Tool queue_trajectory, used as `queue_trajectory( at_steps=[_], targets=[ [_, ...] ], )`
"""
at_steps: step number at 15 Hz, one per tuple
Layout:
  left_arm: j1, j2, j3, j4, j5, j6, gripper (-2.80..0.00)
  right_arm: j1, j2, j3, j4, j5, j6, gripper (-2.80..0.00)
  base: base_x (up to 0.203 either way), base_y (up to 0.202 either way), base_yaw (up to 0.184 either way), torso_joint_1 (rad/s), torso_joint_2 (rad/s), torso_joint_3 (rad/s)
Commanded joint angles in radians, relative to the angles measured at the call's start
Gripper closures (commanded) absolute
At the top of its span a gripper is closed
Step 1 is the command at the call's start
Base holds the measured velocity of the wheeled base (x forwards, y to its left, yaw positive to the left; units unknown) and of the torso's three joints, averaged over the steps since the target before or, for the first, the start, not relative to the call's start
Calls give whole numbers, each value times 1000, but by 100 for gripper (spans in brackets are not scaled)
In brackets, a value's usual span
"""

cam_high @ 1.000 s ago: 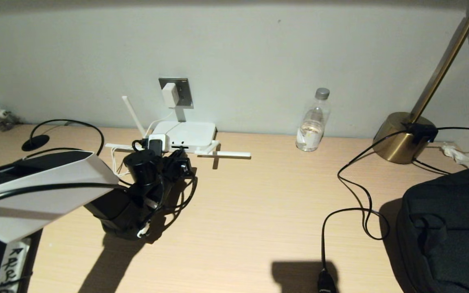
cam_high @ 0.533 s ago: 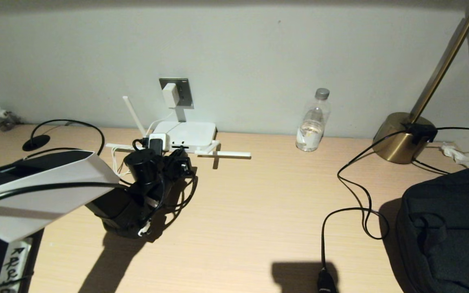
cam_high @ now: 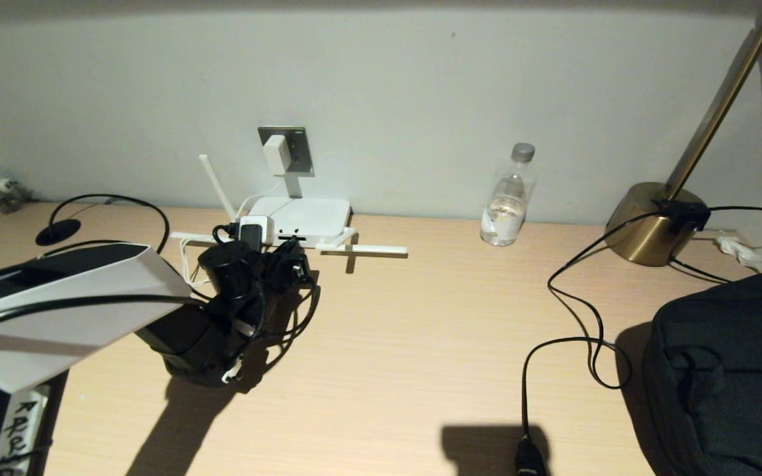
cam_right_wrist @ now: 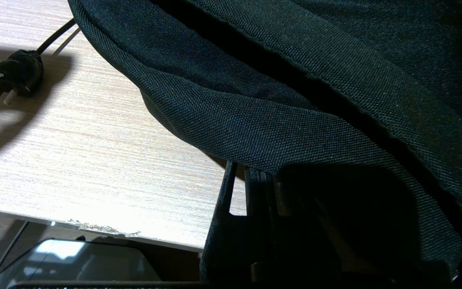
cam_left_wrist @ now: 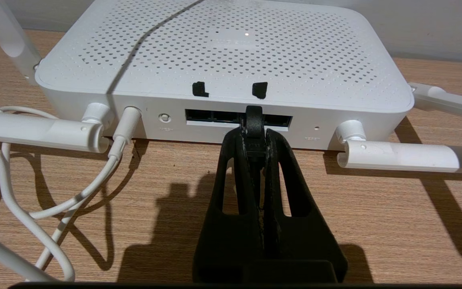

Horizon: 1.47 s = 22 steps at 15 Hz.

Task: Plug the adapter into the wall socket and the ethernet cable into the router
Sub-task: Plug cable into router interface

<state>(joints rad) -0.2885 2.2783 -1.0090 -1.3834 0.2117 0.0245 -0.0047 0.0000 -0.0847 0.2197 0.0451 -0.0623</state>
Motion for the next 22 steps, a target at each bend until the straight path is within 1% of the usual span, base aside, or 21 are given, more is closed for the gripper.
queue_trajectory(
  at_steps=[1,6,8,10,22],
  targets=[
    [-1,-3,3,-7,3,0,0,0,2,0,1,1,-1,0,0,0,0,0,0,0],
    [-1,-8,27,-3,3,0,0,0,2,0,1,1,-1,0,0,0,0,0,0,0],
    [-1,-12,29,14,1,0,0,0,2,0,1,1,-1,0,0,0,0,0,0,0],
    [0,-17,29,24,-20,2,0,0,2,-1,1,1,-1,0,0,0,0,0,0,0],
    [0,-20,16,24,-20,0,0,0,2,0,1,1,-1,0,0,0,0,0,0,0]
  ],
)
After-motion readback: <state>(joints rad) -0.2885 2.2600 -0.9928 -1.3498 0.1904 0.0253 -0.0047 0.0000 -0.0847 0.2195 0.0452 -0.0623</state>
